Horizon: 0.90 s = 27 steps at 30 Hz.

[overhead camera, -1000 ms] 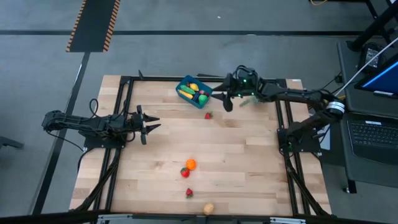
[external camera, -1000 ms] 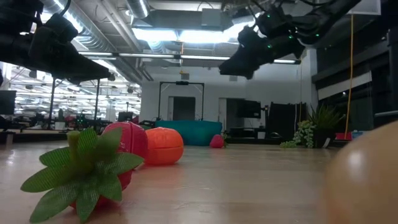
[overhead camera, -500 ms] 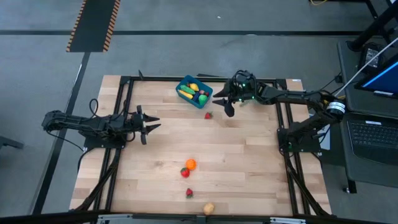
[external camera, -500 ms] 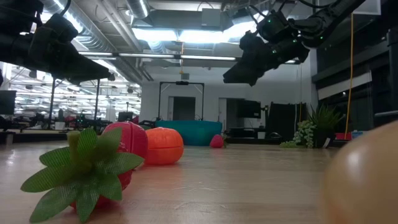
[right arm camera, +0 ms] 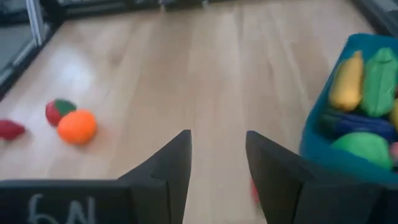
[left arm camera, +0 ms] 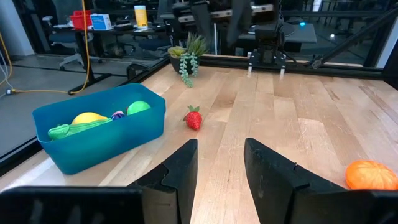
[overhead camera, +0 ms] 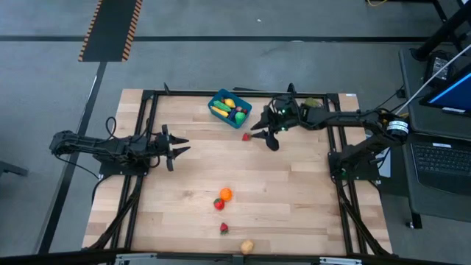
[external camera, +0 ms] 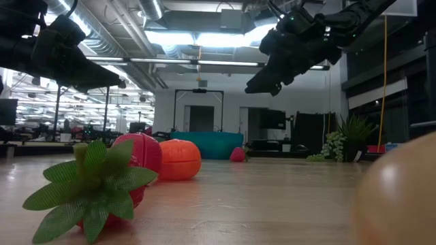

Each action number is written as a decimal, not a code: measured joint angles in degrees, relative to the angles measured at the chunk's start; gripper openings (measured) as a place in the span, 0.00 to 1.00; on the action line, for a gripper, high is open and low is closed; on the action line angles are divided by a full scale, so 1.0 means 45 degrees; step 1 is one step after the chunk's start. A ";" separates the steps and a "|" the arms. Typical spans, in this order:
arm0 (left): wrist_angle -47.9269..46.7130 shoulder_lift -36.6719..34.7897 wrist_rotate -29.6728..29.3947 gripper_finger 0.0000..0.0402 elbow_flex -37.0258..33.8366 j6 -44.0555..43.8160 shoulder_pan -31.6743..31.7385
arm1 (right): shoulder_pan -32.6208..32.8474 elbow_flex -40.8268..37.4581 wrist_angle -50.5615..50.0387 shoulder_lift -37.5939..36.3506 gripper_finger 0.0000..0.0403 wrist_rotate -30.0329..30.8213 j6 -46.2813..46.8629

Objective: Pick and placing Produce into tupperware
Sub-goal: Put the red strawberry into the blue bin

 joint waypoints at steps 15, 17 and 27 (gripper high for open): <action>0.0000 0.0002 0.0000 0.31 0.0000 0.0000 -0.0002 | 0.1238 0.1820 -0.3658 0.0005 0.39 0.3563 -0.0107; 0.0000 0.0004 0.0000 0.31 0.0000 0.0000 0.0000 | 0.1238 0.1963 -0.3613 0.0005 0.42 0.3634 0.0209; 0.0000 0.0003 0.0000 0.31 0.0000 0.0000 -0.0002 | 0.1238 0.2893 -0.4654 0.1865 0.56 0.3484 -0.0648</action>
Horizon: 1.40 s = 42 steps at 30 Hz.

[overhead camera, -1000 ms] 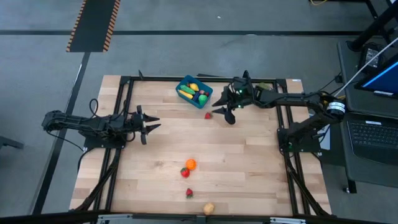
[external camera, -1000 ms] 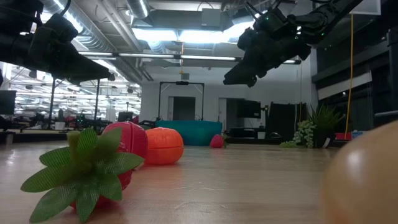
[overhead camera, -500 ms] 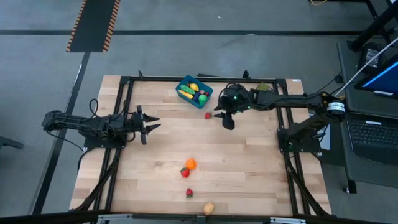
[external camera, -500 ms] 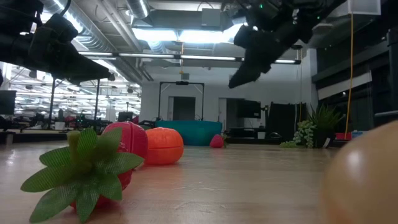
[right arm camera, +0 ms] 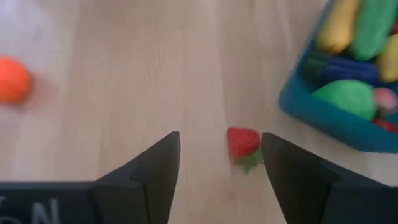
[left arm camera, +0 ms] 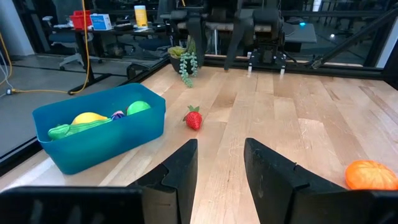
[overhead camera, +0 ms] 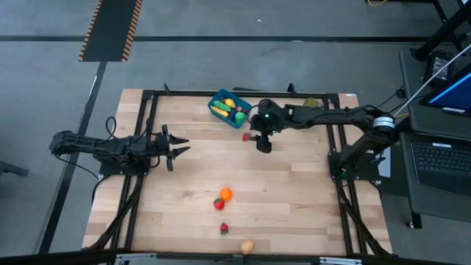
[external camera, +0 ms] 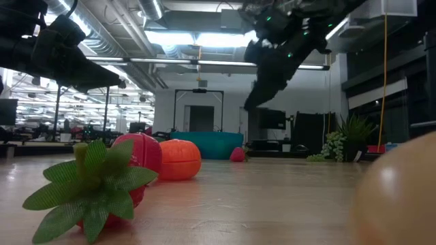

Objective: Pick and placing Produce into tupperware
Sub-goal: Put the red strawberry into the blue bin

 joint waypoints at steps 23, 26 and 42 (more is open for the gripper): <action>-0.0005 0.0002 0.0000 0.31 0.0000 0.0000 -0.0002 | -0.0005 0.4028 -0.3974 0.4296 0.47 0.0500 -0.2509; -0.0005 0.0002 0.0000 0.31 0.0000 0.0000 0.0000 | -0.0010 0.4024 -0.3862 0.4498 0.47 0.0828 -0.2958; -0.0005 0.0006 0.0003 0.31 0.0000 0.0000 0.0000 | -0.0034 0.4019 -0.3156 0.5088 0.47 0.0869 -0.2979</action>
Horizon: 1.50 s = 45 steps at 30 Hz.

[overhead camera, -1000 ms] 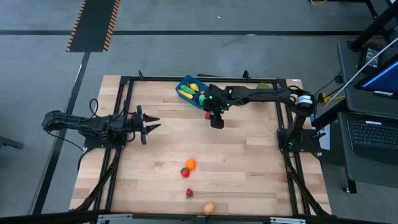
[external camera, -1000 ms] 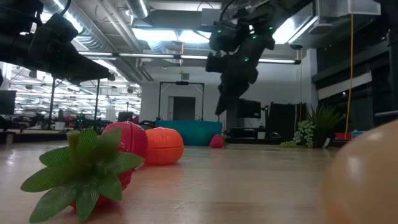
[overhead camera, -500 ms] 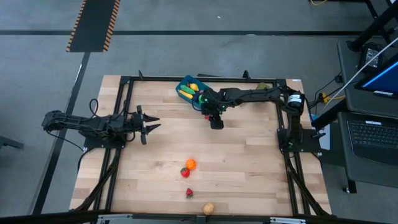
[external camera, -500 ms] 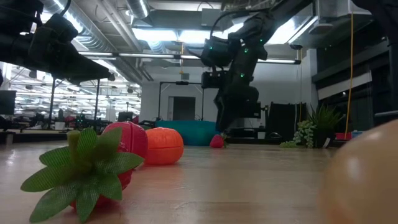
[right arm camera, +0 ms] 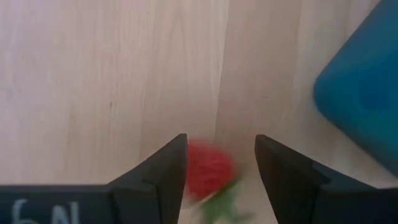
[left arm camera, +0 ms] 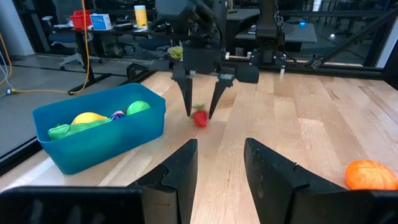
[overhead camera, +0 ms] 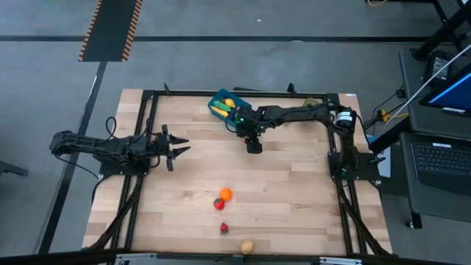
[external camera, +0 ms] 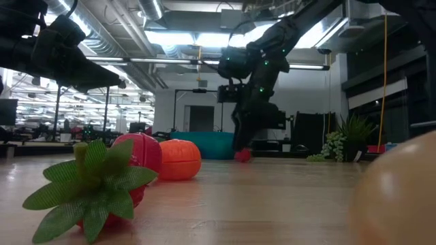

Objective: Pick and placing Produce into tupperware
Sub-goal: Put the red strawberry into the blue bin

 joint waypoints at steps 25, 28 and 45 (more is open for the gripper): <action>-0.0005 0.0068 0.0006 0.31 0.0000 0.0004 0.0003 | 0.0034 0.0716 0.0032 0.0421 0.47 0.0631 0.0464; -0.0005 0.0068 0.0002 0.31 0.0000 0.0004 0.0001 | 0.0039 0.0892 -0.0088 0.0421 0.47 0.0634 0.1075; -0.0005 0.0068 0.0002 0.31 0.0000 0.0087 -0.0001 | 0.0175 0.3262 -0.4845 0.0411 0.47 0.0642 0.5916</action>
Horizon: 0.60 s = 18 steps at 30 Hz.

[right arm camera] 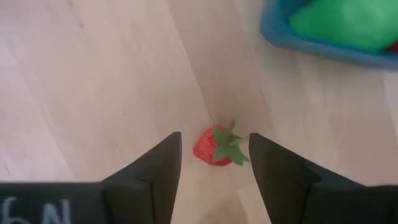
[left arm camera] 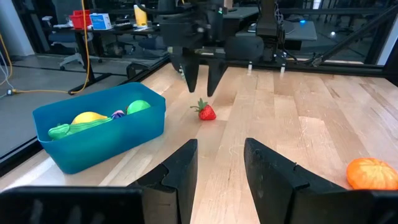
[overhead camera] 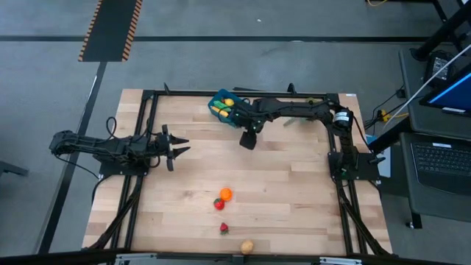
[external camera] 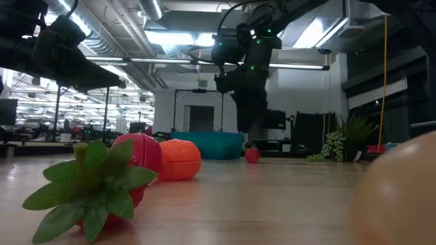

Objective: Pick and placing Produce into tupperware
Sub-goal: Put the red strawberry into the blue bin

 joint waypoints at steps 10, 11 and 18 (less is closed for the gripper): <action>0.0000 0.0000 0.0000 0.31 0.0000 0.0005 0.0005 | -0.0005 -0.0852 0.0409 -0.0005 0.47 -0.0007 0.3625; 0.0000 0.0000 0.0000 0.31 0.0000 0.0009 0.0005 | -0.0005 -0.0964 0.0393 -0.0005 0.47 -0.0006 0.3931; 0.0000 -0.0004 0.0000 0.31 0.0000 0.0015 0.0005 | -0.0005 -0.1212 0.0756 -0.0005 0.47 -0.0003 0.5465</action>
